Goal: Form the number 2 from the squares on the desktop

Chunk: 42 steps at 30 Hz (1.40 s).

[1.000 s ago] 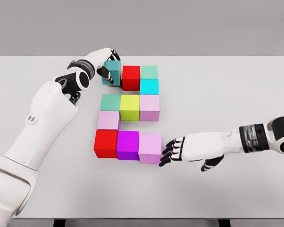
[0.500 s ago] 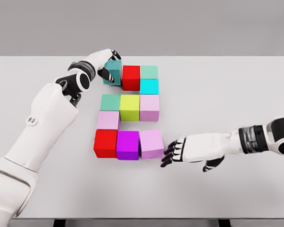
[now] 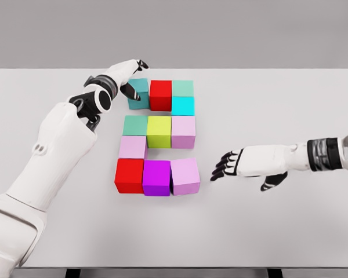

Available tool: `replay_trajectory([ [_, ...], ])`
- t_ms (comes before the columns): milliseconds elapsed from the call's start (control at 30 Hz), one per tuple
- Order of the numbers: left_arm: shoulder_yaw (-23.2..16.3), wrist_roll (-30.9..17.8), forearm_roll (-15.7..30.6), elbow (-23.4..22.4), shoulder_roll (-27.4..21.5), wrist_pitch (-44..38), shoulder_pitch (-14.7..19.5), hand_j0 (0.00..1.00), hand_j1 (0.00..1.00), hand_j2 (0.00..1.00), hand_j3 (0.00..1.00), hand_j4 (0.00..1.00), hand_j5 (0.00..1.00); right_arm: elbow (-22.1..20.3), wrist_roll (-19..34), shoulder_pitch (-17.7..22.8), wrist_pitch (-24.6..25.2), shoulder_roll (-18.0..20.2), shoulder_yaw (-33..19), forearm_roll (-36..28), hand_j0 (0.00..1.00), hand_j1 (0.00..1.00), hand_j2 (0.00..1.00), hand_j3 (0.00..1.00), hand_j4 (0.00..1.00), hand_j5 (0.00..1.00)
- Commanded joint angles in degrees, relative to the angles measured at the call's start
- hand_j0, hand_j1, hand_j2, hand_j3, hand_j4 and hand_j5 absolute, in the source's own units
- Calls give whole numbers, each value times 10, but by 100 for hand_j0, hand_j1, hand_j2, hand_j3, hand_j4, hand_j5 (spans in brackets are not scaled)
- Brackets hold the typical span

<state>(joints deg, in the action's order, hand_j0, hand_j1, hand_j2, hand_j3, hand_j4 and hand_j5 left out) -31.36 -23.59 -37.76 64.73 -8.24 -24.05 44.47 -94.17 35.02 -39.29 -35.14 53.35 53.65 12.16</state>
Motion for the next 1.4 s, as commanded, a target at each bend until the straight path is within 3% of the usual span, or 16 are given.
replay_trajectory([
  [0, -1, 7, -1, 0, 0, -1, 0, 88, 88, 88, 88, 88, 88, 13, 0, 0, 1, -11, -7, -3, 100, 100, 100, 100, 100, 100],
  [200, -2, 7, 0, 1, -1, -1, -1, 95, 95, 95, 95, 95, 95, -6, 0, 1, 1, -21, 2, -1, 100, 100, 100, 100, 100, 100],
  [300, 0, 7, 0, 35, -6, -6, -11, 96, 96, 96, 96, 96, 96, -16, 0, 3, 1, -21, 2, -1, 100, 100, 100, 100, 100, 100],
  [533, 1, 6, 4, 66, -20, -18, -25, 97, 97, 97, 97, 97, 97, -33, 0, 7, 1, -20, 3, -1, 100, 100, 100, 100, 100, 100],
  [800, 1, 4, 21, 110, -80, -14, -43, 99, 99, 99, 99, 99, 99, -27, 0, 5, 1, -18, -6, -2, 100, 100, 100, 100, 100, 100],
  [867, 0, 4, 43, 139, -115, -13, -56, 99, 99, 99, 99, 99, 99, -14, 0, 5, 1, -12, -12, -2, 100, 100, 100, 100, 100, 100],
  [967, -5, -1, 70, 150, -160, 4, -62, 99, 99, 99, 99, 99, 99, 8, 0, 14, 1, 7, -87, -9, 100, 100, 100, 100, 100, 100],
  [1067, -20, -3, 71, 153, -188, 27, -61, 100, 100, 100, 100, 100, 100, 85, 0, 40, 1, 11, -186, -39, 100, 100, 100, 100, 100, 100],
  [1167, -30, -28, 71, 153, -214, 82, -59, 100, 100, 100, 100, 100, 100, 122, 0, 42, 1, 11, -195, -81, 100, 100, 100, 100, 100, 100],
  [1367, -61, -68, 65, 145, -246, 125, -54, 100, 100, 100, 100, 100, 100, 117, 0, 56, 1, 16, -196, -169, 100, 100, 100, 100, 100, 100],
])
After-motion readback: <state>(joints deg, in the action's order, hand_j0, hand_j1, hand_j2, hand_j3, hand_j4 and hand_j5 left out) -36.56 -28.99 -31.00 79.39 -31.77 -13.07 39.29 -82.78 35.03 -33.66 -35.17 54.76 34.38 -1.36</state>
